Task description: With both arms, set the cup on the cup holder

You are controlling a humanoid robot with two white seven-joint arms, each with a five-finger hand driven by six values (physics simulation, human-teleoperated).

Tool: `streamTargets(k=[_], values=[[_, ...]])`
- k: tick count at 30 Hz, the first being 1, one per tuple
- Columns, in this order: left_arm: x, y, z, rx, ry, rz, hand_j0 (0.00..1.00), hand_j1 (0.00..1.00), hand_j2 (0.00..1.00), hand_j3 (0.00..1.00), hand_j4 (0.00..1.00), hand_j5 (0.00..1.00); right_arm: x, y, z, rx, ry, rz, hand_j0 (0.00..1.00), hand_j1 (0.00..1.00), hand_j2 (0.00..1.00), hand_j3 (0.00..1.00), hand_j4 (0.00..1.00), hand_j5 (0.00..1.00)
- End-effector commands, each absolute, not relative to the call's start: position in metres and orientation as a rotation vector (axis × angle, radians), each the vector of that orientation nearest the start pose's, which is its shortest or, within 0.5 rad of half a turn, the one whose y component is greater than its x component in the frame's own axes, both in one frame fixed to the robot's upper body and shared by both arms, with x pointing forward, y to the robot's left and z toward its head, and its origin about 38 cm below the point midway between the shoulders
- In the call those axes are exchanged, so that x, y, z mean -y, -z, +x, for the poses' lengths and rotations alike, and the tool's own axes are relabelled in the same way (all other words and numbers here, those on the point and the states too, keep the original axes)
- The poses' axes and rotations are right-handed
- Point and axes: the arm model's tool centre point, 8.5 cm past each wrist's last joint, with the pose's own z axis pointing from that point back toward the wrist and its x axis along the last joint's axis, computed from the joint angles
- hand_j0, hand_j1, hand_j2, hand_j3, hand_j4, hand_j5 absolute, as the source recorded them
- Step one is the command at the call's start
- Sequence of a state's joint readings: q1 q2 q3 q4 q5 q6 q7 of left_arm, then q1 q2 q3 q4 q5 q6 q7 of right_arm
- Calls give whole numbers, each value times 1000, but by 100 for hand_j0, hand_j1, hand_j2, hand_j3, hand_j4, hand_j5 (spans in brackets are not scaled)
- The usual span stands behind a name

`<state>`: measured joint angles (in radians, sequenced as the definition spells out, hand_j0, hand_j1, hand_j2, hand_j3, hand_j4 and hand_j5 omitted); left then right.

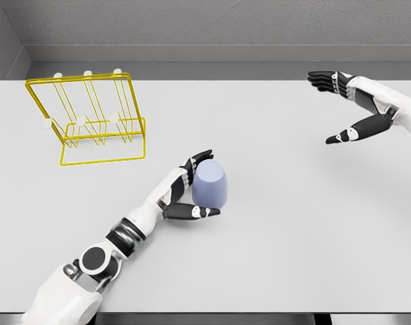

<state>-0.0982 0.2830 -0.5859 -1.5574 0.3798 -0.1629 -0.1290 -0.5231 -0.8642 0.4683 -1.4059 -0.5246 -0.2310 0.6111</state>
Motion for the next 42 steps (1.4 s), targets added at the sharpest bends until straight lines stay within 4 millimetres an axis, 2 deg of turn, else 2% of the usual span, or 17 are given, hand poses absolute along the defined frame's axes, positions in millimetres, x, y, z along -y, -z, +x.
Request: streamTargets(k=[1, 9, 13, 19, 23, 39, 42], values=[[-131, -55, 337, 1532, 512, -549, 100, 100, 100, 100, 100, 100, 363, -235, 437, 1574, -1089, 186, 100, 100, 100, 100, 100, 100], [-128, -55, 336, 1533, 507, -554, 96, 96, 96, 96, 96, 96, 364, -236, 438, 1576, -1087, 182, 100, 100, 100, 100, 100, 100], [-127, -55, 336, 1532, 507, -557, 90, 90, 90, 90, 90, 90, 366, -236, 438, 1574, -1082, 175, 100, 100, 100, 100, 100, 100], [-126, -52, 337, 1526, 498, -556, 76, 76, 76, 76, 76, 76, 371, -240, 443, 1578, -1071, 160, 100, 100, 100, 100, 100, 100], [-126, -53, 339, 1526, 503, -555, 74, 74, 74, 74, 74, 74, 375, -237, 444, 1572, -1058, 155, 100, 100, 100, 100, 100, 100], [-128, -56, 340, 1538, 498, -555, 73, 73, 73, 73, 73, 73, 359, -227, 449, 1568, -1083, 159, 100, 100, 100, 100, 100, 100], [-128, -60, 341, 1548, 497, -556, 73, 73, 73, 73, 73, 73, 361, -229, 450, 1568, -1079, 151, 100, 100, 100, 100, 100, 100]])
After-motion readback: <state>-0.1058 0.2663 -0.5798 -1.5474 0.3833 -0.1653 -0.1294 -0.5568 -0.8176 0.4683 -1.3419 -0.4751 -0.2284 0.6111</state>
